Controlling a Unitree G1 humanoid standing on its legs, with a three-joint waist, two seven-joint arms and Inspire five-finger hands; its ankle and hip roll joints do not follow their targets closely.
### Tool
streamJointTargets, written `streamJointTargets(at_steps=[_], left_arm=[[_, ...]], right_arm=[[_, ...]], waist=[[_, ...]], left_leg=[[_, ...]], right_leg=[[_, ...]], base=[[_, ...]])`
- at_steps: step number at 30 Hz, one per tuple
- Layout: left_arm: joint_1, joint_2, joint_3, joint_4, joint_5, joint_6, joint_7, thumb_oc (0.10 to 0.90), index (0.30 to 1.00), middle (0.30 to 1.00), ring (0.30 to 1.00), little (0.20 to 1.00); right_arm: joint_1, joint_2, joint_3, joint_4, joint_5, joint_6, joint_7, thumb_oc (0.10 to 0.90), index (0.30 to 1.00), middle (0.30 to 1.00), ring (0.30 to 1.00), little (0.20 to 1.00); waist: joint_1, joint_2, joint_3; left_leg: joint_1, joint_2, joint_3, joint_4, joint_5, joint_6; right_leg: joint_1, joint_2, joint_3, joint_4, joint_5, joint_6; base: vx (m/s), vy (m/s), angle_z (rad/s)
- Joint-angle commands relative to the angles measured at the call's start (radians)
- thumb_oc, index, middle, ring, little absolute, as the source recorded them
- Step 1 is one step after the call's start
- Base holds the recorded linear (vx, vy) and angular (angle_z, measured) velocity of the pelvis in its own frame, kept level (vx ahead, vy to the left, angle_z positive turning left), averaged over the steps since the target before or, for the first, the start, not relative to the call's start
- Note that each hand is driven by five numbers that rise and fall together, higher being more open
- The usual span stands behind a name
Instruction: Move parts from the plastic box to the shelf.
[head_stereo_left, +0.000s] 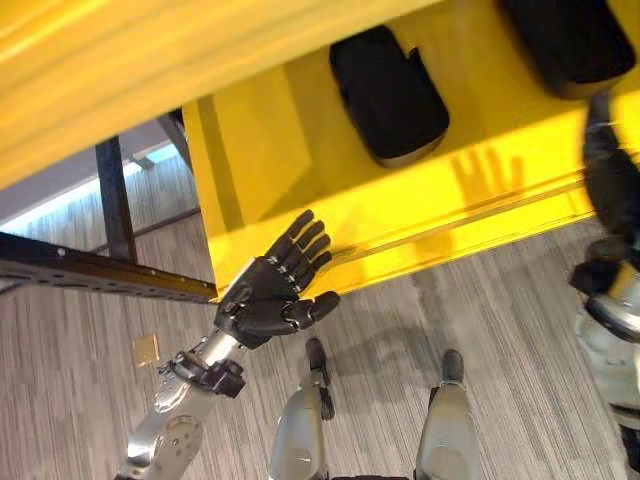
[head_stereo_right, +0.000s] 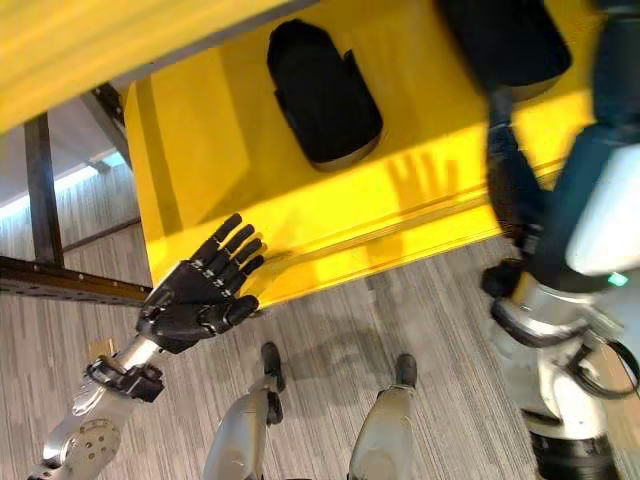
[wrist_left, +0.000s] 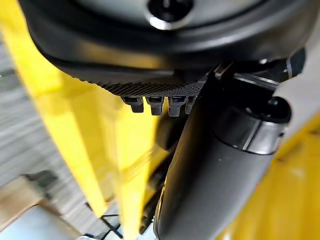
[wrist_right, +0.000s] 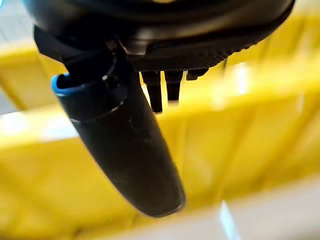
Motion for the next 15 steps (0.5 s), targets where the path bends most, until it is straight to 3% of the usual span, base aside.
streamJointTargets(at_steps=[1, 4, 8, 9, 11, 12, 13, 14, 15], left_arm=[[0.065, 0.001, 0.081, -0.109, -0.059, -0.073, -0.035, 0.9, 1.0, 1.0, 1.0, 1.0], [0.109, -0.01, 0.097, -0.106, -0.053, -0.073, -0.014, 0.9, 1.0, 1.0, 1.0, 1.0], [0.123, -0.019, 0.086, -0.066, -0.051, -0.07, -0.047, 0.9, 1.0, 1.0, 1.0, 1.0], [0.137, -0.058, 0.084, -0.006, -0.052, -0.07, -0.123, 0.9, 1.0, 1.0, 1.0, 1.0], [0.157, -0.08, 0.108, 0.012, -0.037, -0.052, -0.171, 0.9, 1.0, 1.0, 1.0, 1.0], [0.165, -0.084, 0.119, 0.01, -0.045, -0.035, -0.181, 0.9, 1.0, 1.0, 1.0, 1.0], [0.168, -0.086, 0.121, 0.011, -0.046, -0.031, -0.187, 0.9, 1.0, 1.0, 1.0, 1.0], [0.162, -0.082, 0.115, 0.03, -0.032, -0.027, -0.229, 0.9, 1.0, 1.0, 1.0, 1.0], [0.16, -0.081, 0.114, 0.032, -0.033, -0.029, -0.236, 0.9, 1.0, 1.0, 1.0, 1.0]], right_arm=[[0.047, -0.031, -0.125, -0.098, 0.058, -0.143, -0.128, 0.9, 1.0, 1.0, 1.0, 1.0], [0.064, -0.032, -0.15, -0.108, 0.075, -0.147, -0.121, 0.9, 1.0, 1.0, 1.0, 1.0], [0.04, -0.045, -0.112, -0.028, 0.207, -0.011, -0.006, 0.9, 1.0, 1.0, 1.0, 1.0], [0.081, -0.028, -0.072, 0.079, 0.374, 0.031, 0.073, 0.9, 1.0, 1.0, 1.0, 1.0], [0.188, 0.031, -0.078, 0.16, 0.525, 0.059, 0.16, 0.9, 1.0, 1.0, 1.0, 1.0], [0.224, 0.057, -0.073, 0.2, 0.536, 0.063, 0.191, 0.9, 1.0, 1.0, 1.0, 1.0], [0.236, 0.066, -0.065, 0.226, 0.539, 0.073, 0.206, 0.9, 1.0, 1.0, 1.0, 1.0], [0.268, 0.093, -0.032, 0.317, 0.568, 0.114, 0.26, 0.9, 1.0, 1.0, 1.0, 1.0], [0.27, 0.095, -0.03, 0.324, 0.582, 0.122, 0.271, 0.9, 1.0, 1.0, 1.0, 1.0]], waist=[[-0.017, -0.05, -0.186], [-0.006, -0.065, -0.232], [0.016, -0.092, -0.27], [0.021, -0.101, -0.282], [0.0, -0.114, -0.297], [-0.001, -0.117, -0.303], [-0.002, -0.118, -0.304], [-0.008, -0.12, -0.313], [-0.008, -0.121, -0.314]], left_leg=[[0.132, 0.096, 0.009, -0.012, -0.109, -0.038], [0.169, 0.138, -0.007, -0.069, -0.061, -0.058], [0.177, 0.143, -0.051, -0.081, -0.018, -0.068], [0.15, 0.064, -0.091, -0.01, -0.041, -0.048], [0.148, -0.085, -0.09, 0.052, -0.173, 0.009], [0.149, -0.152, -0.105, 0.069, -0.215, 0.04], [0.153, -0.183, -0.11, 0.074, -0.234, 0.056], [0.164, -0.274, -0.14, 0.061, -0.263, 0.105], [0.162, -0.281, -0.142, 0.057, -0.259, 0.108]], right_leg=[[0.02, 0.068, -0.022, 0.027, -0.046, -0.111], [0.045, 0.088, -0.03, 0.032, -0.065, -0.131], [0.083, 0.115, -0.031, -0.009, -0.059, -0.15], [0.124, 0.149, -0.01, -0.114, -0.011, -0.157], [0.152, 0.166, 0.037, -0.219, 0.061, -0.13], [0.163, 0.177, 0.065, -0.257, 0.09, -0.118], [0.169, 0.185, 0.079, -0.273, 0.102, -0.112], [0.168, 0.224, 0.134, -0.31, 0.144, -0.095], [0.165, 0.227, 0.141, -0.314, 0.152, -0.094]], base=[[0.14, -0.232, -0.1], [0.06, -0.228, -0.09], [-0.01, -0.201, 0.01], [-0.04, -0.139, -0.09], [-0.04, -0.07, -0.21], [0.0, 0.007, -0.35], [0.0, 0.024, -0.5], [-0.02, 0.019, -0.58], [-0.06, 0.063, -0.91]])
